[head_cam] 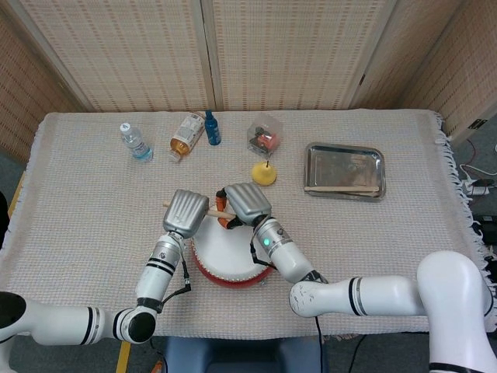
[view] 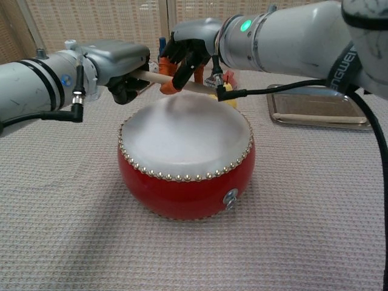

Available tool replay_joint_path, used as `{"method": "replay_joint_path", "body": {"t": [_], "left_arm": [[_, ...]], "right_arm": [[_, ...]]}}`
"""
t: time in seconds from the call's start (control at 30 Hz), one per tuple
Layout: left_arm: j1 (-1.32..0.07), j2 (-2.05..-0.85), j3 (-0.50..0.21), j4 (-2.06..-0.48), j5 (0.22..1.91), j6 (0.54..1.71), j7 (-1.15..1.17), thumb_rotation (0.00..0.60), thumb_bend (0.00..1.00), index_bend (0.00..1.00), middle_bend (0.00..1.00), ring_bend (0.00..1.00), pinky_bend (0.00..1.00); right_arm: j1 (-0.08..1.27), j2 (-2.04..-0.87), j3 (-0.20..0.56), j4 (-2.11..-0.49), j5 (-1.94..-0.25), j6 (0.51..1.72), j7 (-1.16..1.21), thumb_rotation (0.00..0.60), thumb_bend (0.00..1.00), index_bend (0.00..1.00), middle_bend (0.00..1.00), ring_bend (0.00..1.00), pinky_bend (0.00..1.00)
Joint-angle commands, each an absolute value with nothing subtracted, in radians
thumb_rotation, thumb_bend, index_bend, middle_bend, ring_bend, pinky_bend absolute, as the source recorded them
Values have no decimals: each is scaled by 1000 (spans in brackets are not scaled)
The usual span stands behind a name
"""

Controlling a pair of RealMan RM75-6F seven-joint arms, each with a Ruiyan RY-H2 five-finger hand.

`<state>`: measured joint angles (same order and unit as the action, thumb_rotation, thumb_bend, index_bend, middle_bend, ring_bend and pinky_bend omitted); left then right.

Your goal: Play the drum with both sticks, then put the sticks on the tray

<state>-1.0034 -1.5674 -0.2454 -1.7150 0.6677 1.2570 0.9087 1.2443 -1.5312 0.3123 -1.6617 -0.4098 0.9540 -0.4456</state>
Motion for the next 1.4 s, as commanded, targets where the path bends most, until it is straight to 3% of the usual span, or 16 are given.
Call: {"method": "replay_joint_path", "body": {"t": [0.03,0.37,0.6,0.83,1.03,1.3,1.4], "left_arm": [[-1002,-1566,-247,-1717,668,1260,907,600,809,919,1000,975,1000],[-997,-1558,-245,-1733,682,1270,905,600,711,777,979,946,1000],[-993,-1560,-246,-1739,694,1290,909,600,488,635,893,902,1000],[-995,-1563,-249,-1747,702,1301,919,600,349,530,821,857,1000],[-994,-1566,-252,-1748,712,1315,926,600,287,405,659,768,1000],[-983,-1556,-251,-1759,737,1323,914,600,258,143,385,552,999],[-978,-1550,-250,-1765,743,1322,910,600,256,52,297,472,939]], "right_arm": [[1243,-1535,315,-1658,-411,957,-445,600,528,780,485,472,644],[1233,-1549,327,-1650,-426,963,-433,600,566,840,531,554,733],[1216,-1558,338,-1641,-452,967,-407,600,593,866,549,580,754],[1207,-1572,347,-1631,-470,966,-389,600,597,887,565,604,775],[1195,-1583,357,-1621,-495,973,-369,600,604,910,580,621,790],[1179,-1608,362,-1597,-527,972,-343,600,613,937,599,646,813],[1172,-1617,366,-1588,-543,973,-330,600,614,949,607,656,820]]}}
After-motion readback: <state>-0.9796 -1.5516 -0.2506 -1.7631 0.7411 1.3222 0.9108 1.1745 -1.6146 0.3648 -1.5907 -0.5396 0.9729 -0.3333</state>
